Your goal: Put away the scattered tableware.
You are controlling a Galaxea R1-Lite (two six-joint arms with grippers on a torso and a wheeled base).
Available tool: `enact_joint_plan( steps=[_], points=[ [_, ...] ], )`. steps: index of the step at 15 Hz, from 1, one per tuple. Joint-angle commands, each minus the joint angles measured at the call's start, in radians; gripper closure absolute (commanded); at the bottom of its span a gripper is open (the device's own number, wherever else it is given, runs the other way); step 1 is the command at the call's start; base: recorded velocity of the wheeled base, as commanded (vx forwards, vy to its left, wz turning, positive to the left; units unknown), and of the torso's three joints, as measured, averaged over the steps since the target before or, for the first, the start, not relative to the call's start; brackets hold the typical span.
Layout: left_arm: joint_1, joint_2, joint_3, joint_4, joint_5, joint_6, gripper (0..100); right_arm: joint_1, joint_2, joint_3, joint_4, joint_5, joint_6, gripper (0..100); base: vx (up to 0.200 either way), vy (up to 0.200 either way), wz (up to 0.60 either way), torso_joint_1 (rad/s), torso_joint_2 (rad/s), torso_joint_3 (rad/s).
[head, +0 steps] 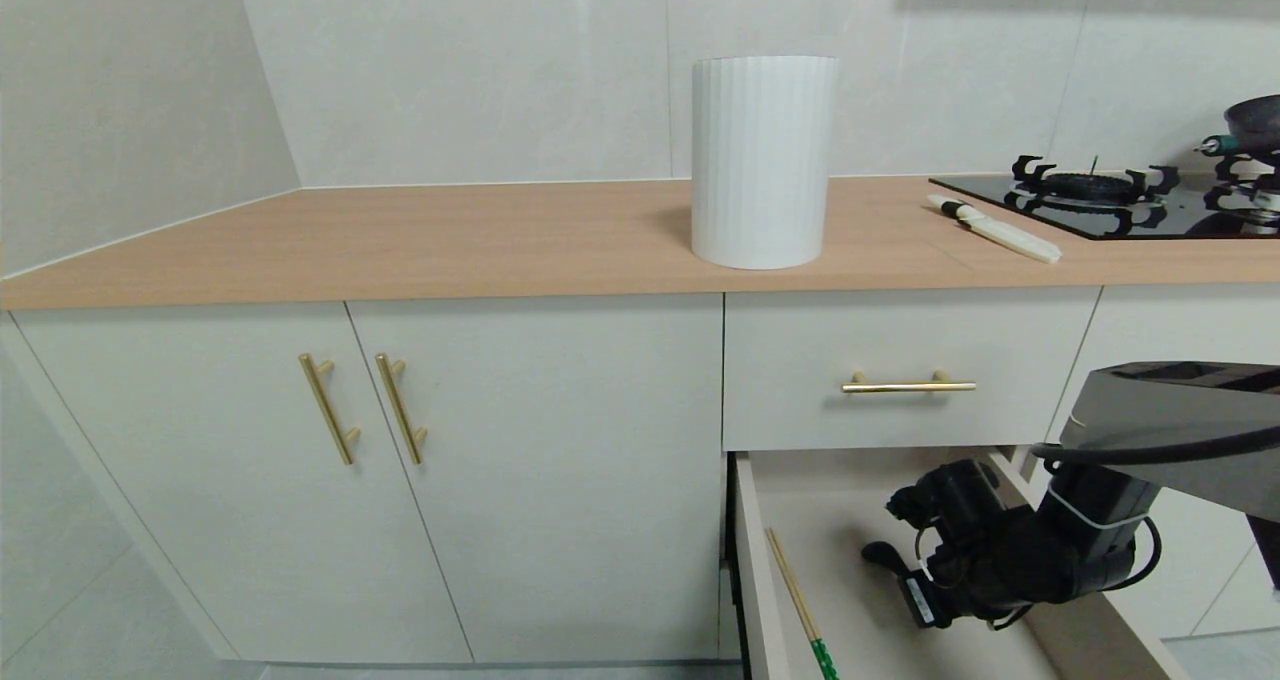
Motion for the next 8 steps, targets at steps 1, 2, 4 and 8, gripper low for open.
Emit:
enact_joint_plan(
  steps=[1,2,4,8],
  points=[
    [0.000,0.000,0.000,0.000,0.000,0.000,0,0.001,-0.001,0.000,-0.001,0.000,0.000,0,0.000,0.000,0.00,0.000,0.00,0.000],
    [0.000,0.000,0.000,0.000,0.000,0.000,0,0.001,-0.001,0.000,-0.001,0.000,0.000,0,0.000,0.000,0.00,0.000,0.00,0.000],
    [0.000,0.000,0.000,0.000,0.000,0.000,0,0.001,-0.001,-0.001,-0.001,0.001,0.000,0,0.000,0.000,0.00,0.000,0.00,0.000],
    [0.000,0.000,0.000,0.000,0.000,0.000,0,0.001,-0.007,0.000,-0.004,0.000,0.003,0,0.000,0.000,0.00,0.000,0.00,0.000]
  ],
)
